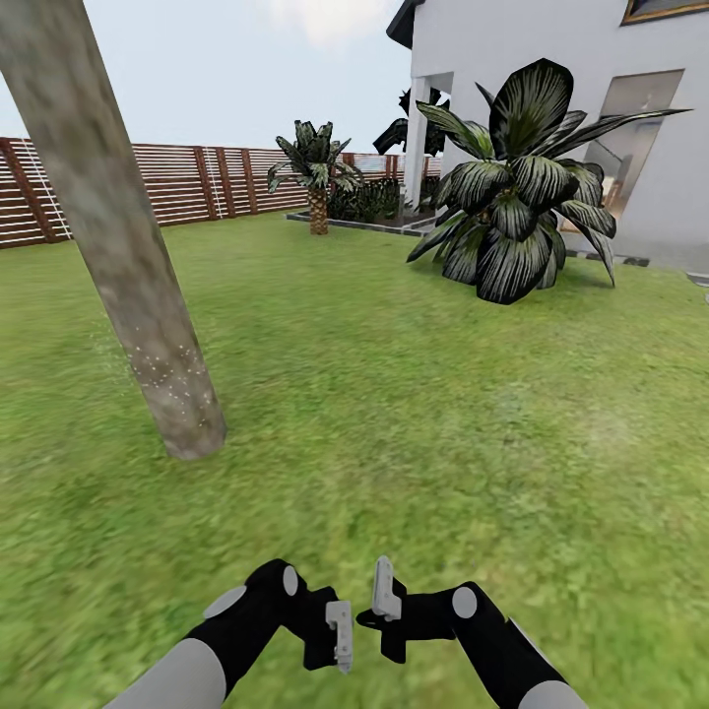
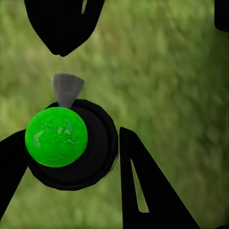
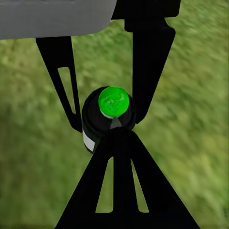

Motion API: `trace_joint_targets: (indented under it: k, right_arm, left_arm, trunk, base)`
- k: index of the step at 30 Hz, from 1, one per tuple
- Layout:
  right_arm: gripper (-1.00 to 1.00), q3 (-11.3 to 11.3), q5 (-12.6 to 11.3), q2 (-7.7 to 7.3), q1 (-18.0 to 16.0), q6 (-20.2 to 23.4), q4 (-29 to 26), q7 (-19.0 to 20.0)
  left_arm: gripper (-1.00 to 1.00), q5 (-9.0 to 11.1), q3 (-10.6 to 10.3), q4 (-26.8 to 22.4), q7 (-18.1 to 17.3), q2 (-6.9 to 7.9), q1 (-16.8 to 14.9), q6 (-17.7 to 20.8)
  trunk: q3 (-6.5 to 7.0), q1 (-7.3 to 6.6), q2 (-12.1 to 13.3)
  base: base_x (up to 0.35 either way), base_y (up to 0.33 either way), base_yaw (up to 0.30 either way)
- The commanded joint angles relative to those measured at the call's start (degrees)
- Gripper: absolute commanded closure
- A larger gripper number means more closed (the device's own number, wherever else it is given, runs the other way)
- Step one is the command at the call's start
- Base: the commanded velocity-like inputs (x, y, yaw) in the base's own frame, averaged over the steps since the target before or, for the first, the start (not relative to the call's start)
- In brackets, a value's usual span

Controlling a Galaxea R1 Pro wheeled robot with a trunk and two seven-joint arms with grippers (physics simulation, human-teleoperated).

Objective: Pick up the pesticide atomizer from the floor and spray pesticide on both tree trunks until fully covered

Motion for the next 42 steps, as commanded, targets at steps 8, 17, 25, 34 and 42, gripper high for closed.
trace_joint_targets:
  k: [8, 17, 25, 34, 42]
  right_arm:
    - [1.00, 0.0, 0.0, 0.00, 0.0, 0.0, 0.0, 0.0]
    - [1.00, 0.0, 0.0, 0.00, 0.0, 0.0, 0.0, 0.0]
    - [1.00, 0.0, 0.0, 0.00, 0.0, 0.0, 0.0, 0.0]
    - [1.00, 0.0, 0.0, 0.00, 0.0, 0.0, 0.0, 0.0]
    - [1.00, -0.1, 0.1, -0.08, 0.0, 0.0, 0.2, 0.0]
  left_arm:
    - [1.00, 0.0, 0.0, 0.0, -0.2, -0.02, 0.0, -1.7]
    - [1.00, 0.1, 0.1, 0.0, -0.3, -0.03, 0.0, -1.8]
    - [1.00, 3.4, 0.1, 0.0, -0.4, 0.04, 0.0, -2.0]
    - [1.00, 3.4, 0.3, 0.1, -0.4, 0.48, 0.0, -2.0]
    - [1.00, 3.6, 0.8, 0.1, -0.4, 4.69, -0.1, -2.4]
  trunk:
    - [0.00, 0.00, 0.0]
    - [0.00, 0.00, 0.0]
    - [0.00, 0.00, 0.0]
    - [0.00, 0.00, 0.0]
    - [0.00, 0.00, 0.0]
  base:
    - [0.000, 0.000, 0.000]
    - [0.000, 0.000, 0.000]
    - [0.000, 0.000, 0.000]
    - [0.000, 0.000, 0.000]
    - [0.000, 0.000, 0.000]
